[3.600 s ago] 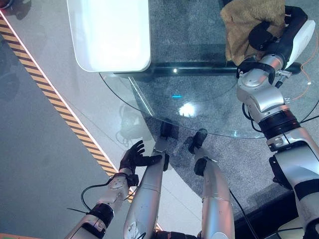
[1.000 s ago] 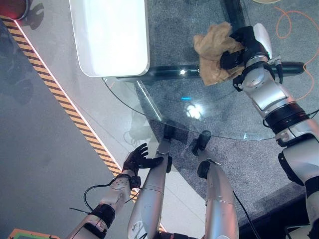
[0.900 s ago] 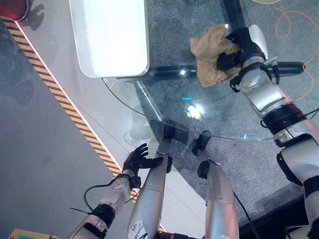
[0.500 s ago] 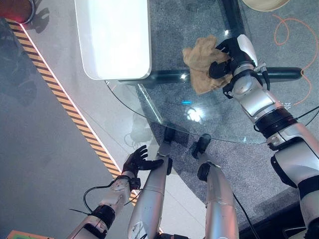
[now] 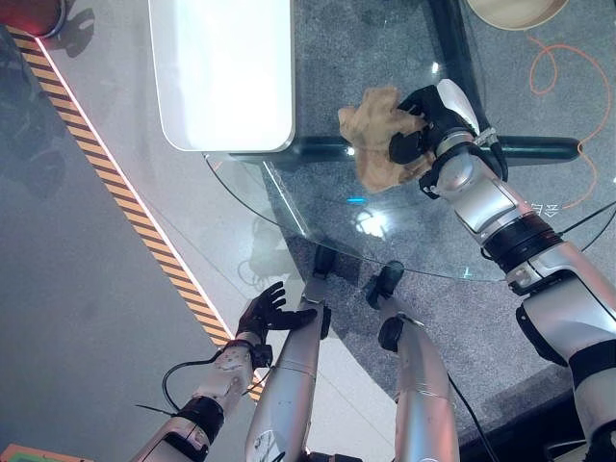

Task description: Wipe the table with a cloth and put it in the basket.

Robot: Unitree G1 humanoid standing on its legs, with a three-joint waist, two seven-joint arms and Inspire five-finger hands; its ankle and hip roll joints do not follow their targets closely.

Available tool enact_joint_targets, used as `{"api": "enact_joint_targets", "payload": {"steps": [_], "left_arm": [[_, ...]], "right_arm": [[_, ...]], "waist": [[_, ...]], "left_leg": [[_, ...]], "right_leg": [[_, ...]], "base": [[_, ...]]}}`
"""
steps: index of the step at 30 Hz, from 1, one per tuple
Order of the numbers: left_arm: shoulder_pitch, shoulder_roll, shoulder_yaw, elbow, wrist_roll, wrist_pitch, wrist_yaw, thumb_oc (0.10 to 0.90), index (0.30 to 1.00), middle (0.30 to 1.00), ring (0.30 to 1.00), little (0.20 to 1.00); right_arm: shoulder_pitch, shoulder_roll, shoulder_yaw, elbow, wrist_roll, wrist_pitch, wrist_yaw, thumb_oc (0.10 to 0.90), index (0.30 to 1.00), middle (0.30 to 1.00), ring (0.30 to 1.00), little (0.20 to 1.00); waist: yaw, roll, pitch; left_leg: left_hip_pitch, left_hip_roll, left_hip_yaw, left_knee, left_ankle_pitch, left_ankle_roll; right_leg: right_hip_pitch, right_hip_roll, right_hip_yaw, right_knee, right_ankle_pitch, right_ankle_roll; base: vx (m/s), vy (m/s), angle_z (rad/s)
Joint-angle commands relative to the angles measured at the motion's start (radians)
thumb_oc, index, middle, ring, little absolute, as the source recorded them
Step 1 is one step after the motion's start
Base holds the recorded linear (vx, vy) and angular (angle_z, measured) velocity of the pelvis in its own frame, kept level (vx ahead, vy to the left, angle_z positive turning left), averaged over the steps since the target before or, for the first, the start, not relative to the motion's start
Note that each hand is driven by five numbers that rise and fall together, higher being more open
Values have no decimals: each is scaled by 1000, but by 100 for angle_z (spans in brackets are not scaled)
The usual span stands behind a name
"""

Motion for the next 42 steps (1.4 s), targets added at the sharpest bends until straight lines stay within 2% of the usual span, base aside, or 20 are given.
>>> {"api": "enact_joint_targets", "payload": {"steps": [1, 11, 17, 24, 25, 35, 42], "left_arm": [[88, 56, -25, -20, 44, 14, 2, 800, 900, 900, 900, 900], [85, 66, -15, -17, 52, 16, -4, 800, 900, 900, 900, 900], [88, 74, -11, -11, 49, 14, -13, 800, 900, 900, 900, 900], [92, 71, -11, -12, 52, 14, -11, 800, 900, 900, 900, 900], [92, 70, -12, -15, 49, 16, -9, 800, 900, 900, 900, 900], [101, 65, -14, -14, 36, 11, 9, 800, 900, 900, 900, 900], [116, 79, 3, -11, 28, 11, 11, 800, 900, 900, 900, 900]], "right_arm": [[118, 227, 137, -106, 31, -28, 267, 100, 300, 300, 300, 200], [115, 207, 186, -115, -33, -11, 432, 100, 300, 300, 300, 200], [125, 192, 183, -115, -23, -16, 403, 100, 300, 300, 300, 200], [129, 180, 147, -113, 5, -34, 281, 100, 300, 300, 300, 200], [128, 177, 131, -117, 23, -44, 214, 100, 300, 300, 300, 200], [94, 121, -5, -131, 7, -99, -169, 100, 300, 300, 300, 200], [42, 34, -95, -131, 70, -122, -336, 100, 300, 300, 300, 200]], "waist": [[64, -59, 69], [65, -69, 69], [63, -68, 69], [59, -66, 69], [57, -64, 69], [42, -61, 69], [31, -73, 69]], "left_leg": [[17, -54, 92, 49, -112, 60], [16, -54, 88, 48, -107, 59], [17, -54, 89, 49, -106, 59], [14, -54, 90, 50, -107, 61], [12, -53, 90, 51, -107, 62], [17, -44, 98, 61, -122, 69], [28, -34, 101, 76, -144, 78]], "right_leg": [[-1, -54, 78, -102, 108, 144], [1, -52, 76, -106, 111, 144], [2, -51, 78, -106, 112, 143], [-3, -49, 83, -104, 111, 141], [-6, -49, 85, -101, 111, 141], [-7, -44, 100, -87, 108, 144], [-1, -40, 107, -71, 105, 147]], "base": [[0, 0, 0], [0, -1, 1], [4, -5, 4], [2, -3, 1], [0, 0, 0], [0, 0, 0], [0, 0, 0]]}}
